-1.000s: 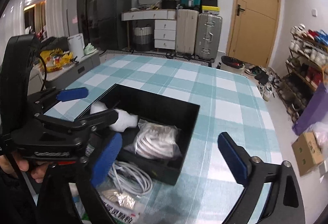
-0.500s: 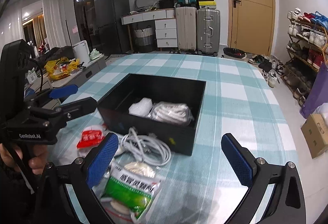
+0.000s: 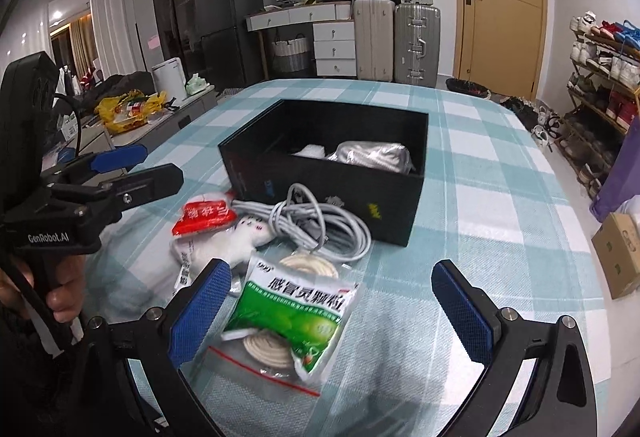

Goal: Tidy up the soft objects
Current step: 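Withdraw both tools from the box toward the remaining items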

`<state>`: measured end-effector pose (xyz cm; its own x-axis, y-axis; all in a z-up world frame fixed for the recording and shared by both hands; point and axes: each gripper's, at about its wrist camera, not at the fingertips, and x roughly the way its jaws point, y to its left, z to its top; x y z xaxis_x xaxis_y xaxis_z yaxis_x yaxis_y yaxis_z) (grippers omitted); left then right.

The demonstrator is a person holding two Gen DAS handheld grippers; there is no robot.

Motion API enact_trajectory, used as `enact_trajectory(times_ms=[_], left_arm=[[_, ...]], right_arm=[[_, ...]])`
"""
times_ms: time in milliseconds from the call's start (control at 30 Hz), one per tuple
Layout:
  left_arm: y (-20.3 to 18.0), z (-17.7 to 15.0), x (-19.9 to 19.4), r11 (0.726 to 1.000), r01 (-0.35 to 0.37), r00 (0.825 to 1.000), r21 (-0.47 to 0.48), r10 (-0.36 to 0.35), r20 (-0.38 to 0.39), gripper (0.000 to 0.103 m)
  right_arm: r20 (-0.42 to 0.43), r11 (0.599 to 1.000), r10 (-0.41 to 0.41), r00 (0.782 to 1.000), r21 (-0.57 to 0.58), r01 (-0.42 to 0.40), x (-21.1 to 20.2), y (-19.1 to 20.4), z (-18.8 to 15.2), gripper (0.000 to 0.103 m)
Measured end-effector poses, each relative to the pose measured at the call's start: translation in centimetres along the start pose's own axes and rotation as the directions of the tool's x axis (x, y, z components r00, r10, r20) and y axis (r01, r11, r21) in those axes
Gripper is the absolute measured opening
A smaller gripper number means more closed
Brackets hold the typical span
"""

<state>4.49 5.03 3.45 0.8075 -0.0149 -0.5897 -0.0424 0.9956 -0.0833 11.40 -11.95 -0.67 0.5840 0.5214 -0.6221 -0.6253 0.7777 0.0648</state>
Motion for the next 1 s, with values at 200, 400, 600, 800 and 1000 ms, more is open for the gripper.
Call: enact_trajectory(times_ms=[200, 400, 600, 800, 1000], left_arm=[[0.0, -0.6, -0.1, 1.000, -0.019, 1.000, 0.004, 0.019, -0.004, 0.103], [0.1, -0.9, 0.3, 1.000, -0.019, 0.999, -0.005, 0.019, -0.026, 0.103], [-0.1, -1.1, 0.5, 1.000, -0.020, 0.999, 0.000, 0.020, -0.034, 0.103], [0.0, -1.4, 0.6, 1.000, -0.020, 0.999, 0.002, 0.020, -0.041, 0.103], [0.2, -1.5, 0.9, 1.000, -0.030, 0.998, -0.002, 0.030, -0.050, 0.103]], right_arm=[[-0.012, 1.000, 0.018, 1.000, 0.001, -0.018, 0.5, 0.1, -0.4, 0.102], [-0.033, 1.000, 0.029, 0.999, -0.004, -0.029, 1.3, 0.4, -1.1, 0.102], [-0.044, 0.999, 0.044, 0.998, -0.007, -0.044, 1.6, 0.5, -1.4, 0.102], [-0.061, 0.999, 0.046, 0.997, -0.003, -0.046, 2.1, 0.6, -1.7, 0.102], [-0.083, 0.999, 0.041, 0.996, -0.022, -0.042, 2.8, 1.4, -2.0, 0.102]])
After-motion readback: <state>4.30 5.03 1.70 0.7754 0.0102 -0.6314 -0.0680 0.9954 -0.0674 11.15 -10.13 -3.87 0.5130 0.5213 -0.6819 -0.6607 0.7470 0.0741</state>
